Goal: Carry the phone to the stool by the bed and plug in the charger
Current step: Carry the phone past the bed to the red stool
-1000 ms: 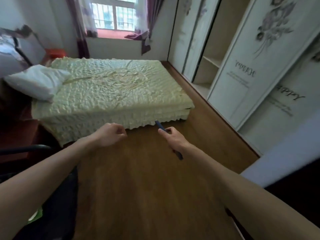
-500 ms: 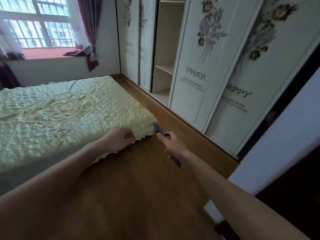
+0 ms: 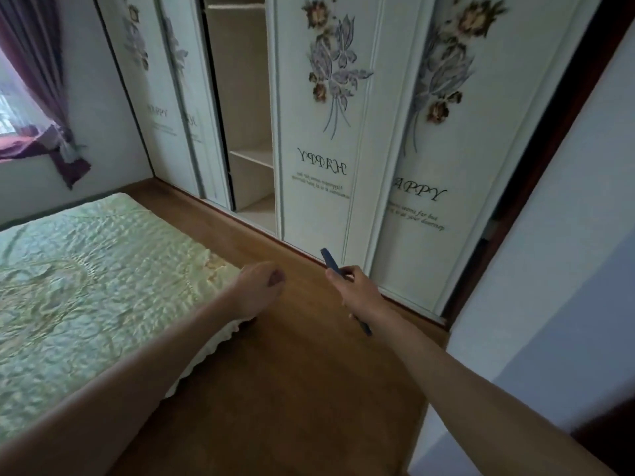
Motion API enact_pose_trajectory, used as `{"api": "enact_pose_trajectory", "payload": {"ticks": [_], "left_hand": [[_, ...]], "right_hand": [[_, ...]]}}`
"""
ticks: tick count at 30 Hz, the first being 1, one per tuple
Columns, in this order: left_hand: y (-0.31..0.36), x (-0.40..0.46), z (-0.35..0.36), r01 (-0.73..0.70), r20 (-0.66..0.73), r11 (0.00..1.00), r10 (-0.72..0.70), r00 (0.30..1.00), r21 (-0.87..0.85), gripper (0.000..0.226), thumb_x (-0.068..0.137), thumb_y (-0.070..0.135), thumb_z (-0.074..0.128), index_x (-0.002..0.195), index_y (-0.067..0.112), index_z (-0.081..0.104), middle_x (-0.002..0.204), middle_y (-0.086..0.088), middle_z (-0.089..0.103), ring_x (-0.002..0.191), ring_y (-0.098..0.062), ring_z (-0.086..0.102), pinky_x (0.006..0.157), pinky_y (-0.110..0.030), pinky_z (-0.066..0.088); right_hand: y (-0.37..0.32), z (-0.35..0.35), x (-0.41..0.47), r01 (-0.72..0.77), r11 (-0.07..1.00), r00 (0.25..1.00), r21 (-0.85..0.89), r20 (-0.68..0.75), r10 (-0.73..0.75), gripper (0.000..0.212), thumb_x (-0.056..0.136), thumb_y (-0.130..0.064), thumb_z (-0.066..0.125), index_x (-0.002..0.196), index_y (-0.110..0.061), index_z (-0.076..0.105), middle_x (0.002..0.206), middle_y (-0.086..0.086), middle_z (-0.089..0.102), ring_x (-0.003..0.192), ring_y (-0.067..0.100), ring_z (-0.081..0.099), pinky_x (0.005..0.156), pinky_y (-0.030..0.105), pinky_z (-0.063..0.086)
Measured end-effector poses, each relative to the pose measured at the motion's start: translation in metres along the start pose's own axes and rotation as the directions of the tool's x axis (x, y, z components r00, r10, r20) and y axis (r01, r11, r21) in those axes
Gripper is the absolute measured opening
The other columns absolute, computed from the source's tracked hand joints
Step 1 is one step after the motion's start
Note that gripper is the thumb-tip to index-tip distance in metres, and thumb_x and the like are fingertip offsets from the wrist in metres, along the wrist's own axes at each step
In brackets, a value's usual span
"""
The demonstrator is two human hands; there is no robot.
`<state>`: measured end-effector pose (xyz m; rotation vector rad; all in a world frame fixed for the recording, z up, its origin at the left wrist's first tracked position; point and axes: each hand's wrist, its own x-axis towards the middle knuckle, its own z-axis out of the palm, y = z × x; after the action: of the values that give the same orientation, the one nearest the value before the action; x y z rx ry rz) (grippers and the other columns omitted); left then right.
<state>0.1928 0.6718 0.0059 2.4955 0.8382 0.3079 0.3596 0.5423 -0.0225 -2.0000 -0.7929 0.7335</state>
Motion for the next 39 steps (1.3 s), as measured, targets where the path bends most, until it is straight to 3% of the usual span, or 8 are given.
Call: {"api": "enact_pose_trajectory", "payload": {"ticks": [5, 9, 12, 17, 22, 28, 39], "left_hand": [[0.0, 0.111, 0.022, -0.006, -0.074, 0.999, 0.003, 0.997, -0.036, 0.018, 0.089, 0.017, 0.059, 0.104, 0.01, 0.066, 0.097, -0.004, 0.066, 0.09, -0.019, 0.062, 0.082, -0.032, 0.051], [0.0, 0.208, 0.027, 0.011, -0.083, 0.999, -0.014, 0.996, -0.044, 0.015, 0.089, 0.019, 0.057, 0.101, 0.015, 0.065, 0.093, 0.0, 0.065, 0.085, -0.015, 0.061, 0.073, -0.023, 0.045], [0.007, 0.278, 0.025, 0.013, -0.091, 0.999, -0.016, 0.996, -0.038, 0.013, 0.089, 0.019, 0.055, 0.101, 0.019, 0.063, 0.089, 0.006, 0.062, 0.08, -0.007, 0.059, 0.064, -0.014, 0.039], [-0.001, 0.371, 0.019, 0.0, -0.123, 0.998, -0.008, 0.992, -0.068, 0.014, 0.089, 0.018, 0.055, 0.101, 0.022, 0.061, 0.085, 0.014, 0.057, 0.077, 0.003, 0.054, 0.065, -0.012, 0.036], [-0.048, 0.458, 0.007, 0.035, -0.15, 0.998, -0.043, 0.988, -0.052, 0.018, 0.087, 0.015, 0.055, 0.103, 0.017, 0.062, 0.092, 0.006, 0.062, 0.085, -0.012, 0.059, 0.075, -0.026, 0.044], [-0.125, 0.574, -0.014, 0.003, -0.167, 0.998, -0.013, 0.986, -0.055, 0.024, 0.09, 0.014, 0.054, 0.113, 0.01, 0.06, 0.1, 0.0, 0.064, 0.09, -0.018, 0.062, 0.082, -0.032, 0.051], [-0.267, 0.771, -0.086, 0.118, -0.209, 0.99, -0.132, 0.969, -0.079, 0.019, 0.088, 0.014, 0.058, 0.106, 0.013, 0.064, 0.095, 0.002, 0.064, 0.086, -0.014, 0.058, 0.077, -0.026, 0.041]], "right_hand": [[0.009, -0.031, 0.104, -0.017, 0.999, 1.0, 0.044, -0.02, 0.018, 0.049, 0.09, -0.061, 0.048, 0.121, -0.023, 0.048, 0.076, -0.003, 0.056, 0.056, 0.011, 0.051, 0.05, 0.026, 0.039], [-0.003, -0.06, 0.191, -0.024, 0.997, 1.0, 0.069, 0.016, 0.023, 0.047, 0.09, -0.062, 0.046, 0.119, -0.026, 0.048, 0.079, -0.003, 0.057, 0.056, 0.01, 0.052, 0.047, 0.023, 0.039], [-0.021, -0.086, 0.255, 0.015, 0.998, 1.0, 0.057, 0.012, -0.016, 0.046, 0.091, -0.059, 0.048, 0.121, -0.024, 0.048, 0.084, -0.005, 0.055, 0.065, 0.01, 0.053, 0.053, 0.026, 0.039], [-0.039, -0.109, 0.351, 0.03, 0.996, 1.0, 0.084, 0.003, -0.031, 0.048, 0.09, -0.059, 0.05, 0.12, -0.022, 0.049, 0.084, -0.001, 0.055, 0.069, 0.014, 0.052, 0.063, 0.033, 0.042], [-0.052, -0.103, 0.447, 0.036, 0.997, 0.999, 0.074, 0.012, -0.037, 0.048, 0.087, -0.061, 0.051, 0.118, -0.023, 0.051, 0.08, -0.003, 0.056, 0.066, 0.012, 0.052, 0.063, 0.033, 0.043], [-0.089, -0.073, 0.584, 0.072, 0.996, 0.997, 0.06, 0.025, -0.074, 0.05, 0.087, -0.061, 0.053, 0.12, -0.024, 0.051, 0.087, -0.002, 0.057, 0.071, 0.012, 0.054, 0.063, 0.032, 0.046], [-0.181, -0.008, 0.81, 0.044, 0.996, 0.992, 0.073, 0.112, -0.052, 0.045, 0.087, -0.06, 0.054, 0.116, -0.025, 0.053, 0.081, -0.001, 0.057, 0.066, 0.012, 0.052, 0.06, 0.031, 0.045]]}}
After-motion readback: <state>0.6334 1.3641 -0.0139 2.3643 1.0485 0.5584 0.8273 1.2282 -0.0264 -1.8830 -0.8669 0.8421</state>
